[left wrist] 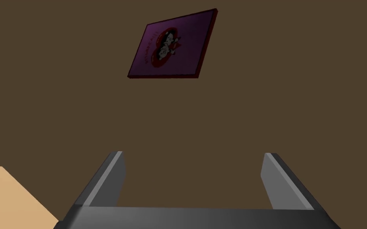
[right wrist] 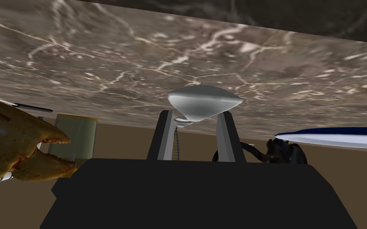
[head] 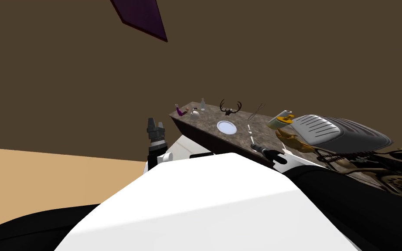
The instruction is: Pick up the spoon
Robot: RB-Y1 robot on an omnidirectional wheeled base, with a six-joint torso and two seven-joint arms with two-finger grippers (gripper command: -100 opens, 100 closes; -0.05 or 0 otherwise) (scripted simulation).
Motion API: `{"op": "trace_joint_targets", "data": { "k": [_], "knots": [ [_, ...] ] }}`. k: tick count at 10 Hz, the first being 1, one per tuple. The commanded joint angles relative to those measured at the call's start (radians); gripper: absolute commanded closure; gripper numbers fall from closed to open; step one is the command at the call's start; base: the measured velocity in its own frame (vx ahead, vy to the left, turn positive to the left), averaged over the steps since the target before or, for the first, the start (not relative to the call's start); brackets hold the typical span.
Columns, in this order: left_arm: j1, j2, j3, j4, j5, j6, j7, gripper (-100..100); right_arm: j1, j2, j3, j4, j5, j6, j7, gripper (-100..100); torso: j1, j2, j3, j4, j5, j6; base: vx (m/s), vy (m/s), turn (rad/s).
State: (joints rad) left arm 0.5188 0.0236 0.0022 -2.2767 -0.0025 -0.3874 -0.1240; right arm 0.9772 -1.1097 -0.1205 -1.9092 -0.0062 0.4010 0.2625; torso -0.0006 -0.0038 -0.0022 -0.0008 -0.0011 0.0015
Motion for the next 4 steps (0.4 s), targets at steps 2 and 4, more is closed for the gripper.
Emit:
{"op": "trace_joint_targets", "data": {
  "k": [2, 4],
  "knots": [
    [0.000, 0.000, 0.000, 0.000, 0.000, 0.000, 0.000, 0, 0.027, -0.003, -0.007, -0.052, 0.019, -0.003, 0.011, 100, 0.000, -0.001, 0.000, 0.000, 0.000, -0.001, 0.087, -0.007, -0.154],
    [0.000, 0.000, 0.000, 0.000, 0.000, 0.000, 0.000, 0, 0.020, 0.002, -0.003, -0.033, 0.018, -0.009, 0.010, 0, -0.001, 0.001, 0.001, 0.000, 0.000, -0.002, 0.020, -0.003, -0.013]
  ]
}}
